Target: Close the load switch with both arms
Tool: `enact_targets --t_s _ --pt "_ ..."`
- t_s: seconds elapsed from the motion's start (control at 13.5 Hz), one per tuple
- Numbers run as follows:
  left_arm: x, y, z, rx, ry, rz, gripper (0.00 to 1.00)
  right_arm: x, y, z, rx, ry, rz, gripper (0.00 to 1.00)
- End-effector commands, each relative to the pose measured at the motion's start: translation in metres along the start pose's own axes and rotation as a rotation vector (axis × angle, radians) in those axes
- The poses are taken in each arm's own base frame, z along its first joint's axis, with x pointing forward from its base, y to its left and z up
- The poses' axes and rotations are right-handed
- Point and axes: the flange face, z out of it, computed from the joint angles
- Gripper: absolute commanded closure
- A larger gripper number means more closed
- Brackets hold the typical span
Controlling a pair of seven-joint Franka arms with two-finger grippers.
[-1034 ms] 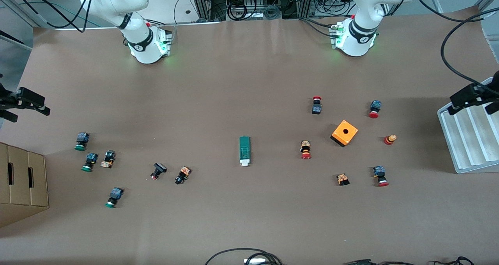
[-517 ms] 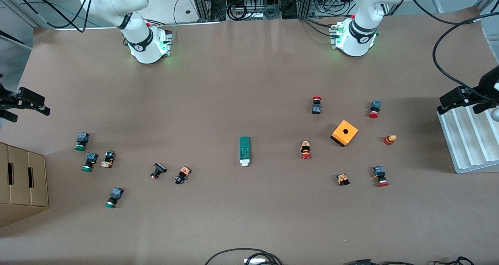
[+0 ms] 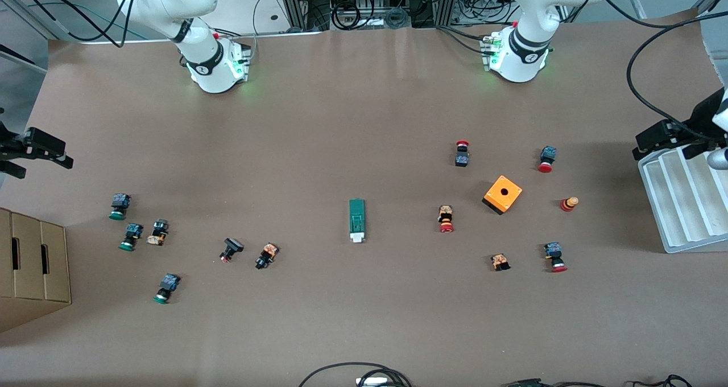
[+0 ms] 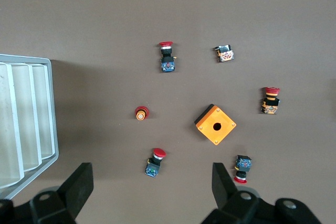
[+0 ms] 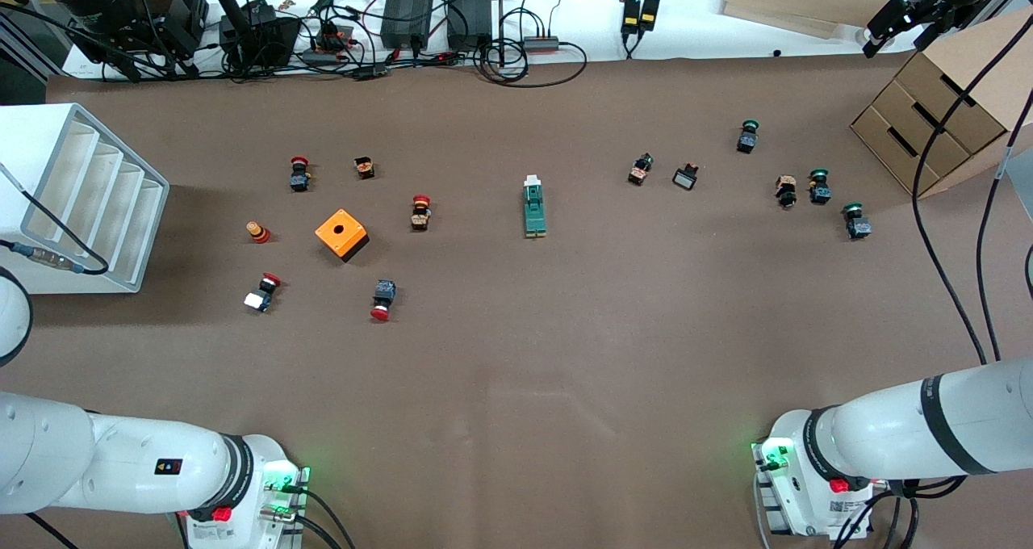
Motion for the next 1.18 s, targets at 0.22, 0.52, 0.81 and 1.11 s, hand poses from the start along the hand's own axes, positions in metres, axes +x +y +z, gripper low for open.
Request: enact_targets --t_s 0.22,0.52,0.81,1.11 --pt "-0.001 0.000 0.001 0.004 -0.012 0.006 0.00 0.003 0.000 -0.003 -0.023 0.006 -0.007 0.00" --pt "0.001 -0.010 0.003 0.001 -0.013 -0.009 0.00 0.005 0.001 -0.004 -0.026 0.017 -0.006 0.00" --pt "0.005 0.011 0.003 0.006 0.005 0.026 0.00 0.006 0.001 -0.002 -0.024 0.014 -0.004 0.00" --pt "0.007 0.011 0.002 0.006 0.028 0.029 0.00 0.006 0.001 -0.002 -0.023 0.015 -0.004 0.00"
